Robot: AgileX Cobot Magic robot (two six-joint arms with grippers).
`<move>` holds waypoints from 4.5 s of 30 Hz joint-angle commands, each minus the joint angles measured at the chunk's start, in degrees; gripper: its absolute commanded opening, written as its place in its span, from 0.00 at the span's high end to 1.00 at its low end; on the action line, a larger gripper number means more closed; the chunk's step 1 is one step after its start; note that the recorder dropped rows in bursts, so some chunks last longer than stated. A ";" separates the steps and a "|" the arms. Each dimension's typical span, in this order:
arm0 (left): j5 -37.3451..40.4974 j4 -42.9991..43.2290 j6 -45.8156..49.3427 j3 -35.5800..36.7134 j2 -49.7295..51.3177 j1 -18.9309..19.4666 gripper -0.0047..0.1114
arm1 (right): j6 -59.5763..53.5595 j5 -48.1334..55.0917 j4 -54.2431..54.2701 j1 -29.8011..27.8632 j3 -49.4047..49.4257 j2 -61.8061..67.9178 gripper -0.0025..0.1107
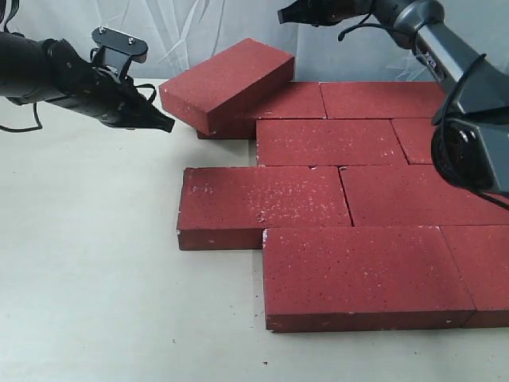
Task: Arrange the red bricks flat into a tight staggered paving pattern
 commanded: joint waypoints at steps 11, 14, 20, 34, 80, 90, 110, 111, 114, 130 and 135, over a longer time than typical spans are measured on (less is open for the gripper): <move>1.48 -1.60 -0.30 -1.85 2.23 -0.87 0.96 | -5.12 -0.33 5.02 -0.30 -4.64 9.35 0.99; 1.26 -1.60 -0.30 -1.85 2.23 -0.87 0.96 | -11.54 1.95 9.59 -0.30 -4.64 9.24 0.99; 0.24 -0.97 -0.30 -1.85 2.23 -0.87 0.96 | -12.93 7.13 7.69 -0.30 -4.64 8.02 0.99; -6.23 0.09 -0.45 -1.85 2.23 4.87 0.96 | -18.11 23.14 7.94 -0.19 -4.64 1.21 0.99; 14.83 -21.26 9.01 -22.94 13.57 6.70 0.96 | -23.08 25.87 16.34 3.00 -4.64 1.34 0.99; 23.72 -15.10 8.19 -19.20 2.08 8.87 0.96 | -20.80 34.00 12.62 4.98 -3.03 -8.19 0.99; 10.61 -11.73 6.60 3.65 -12.17 11.31 0.96 | -18.56 34.00 11.22 15.03 25.45 -22.79 0.99; 9.69 -11.73 6.60 4.62 -12.17 11.31 0.96 | -18.56 34.00 11.44 15.53 26.04 -22.79 0.99; 6.27 -11.13 6.60 7.73 -12.17 11.31 0.96 | -18.56 32.62 11.25 17.43 28.30 -22.69 0.99; 0.23 -9.96 6.72 15.33 -12.17 20.45 0.96 | -9.82 24.46 -0.18 15.11 29.95 -21.21 0.99; -1.63 -9.96 6.72 15.64 -11.97 20.90 0.96 | -9.93 32.16 -0.66 11.80 29.95 -19.39 0.99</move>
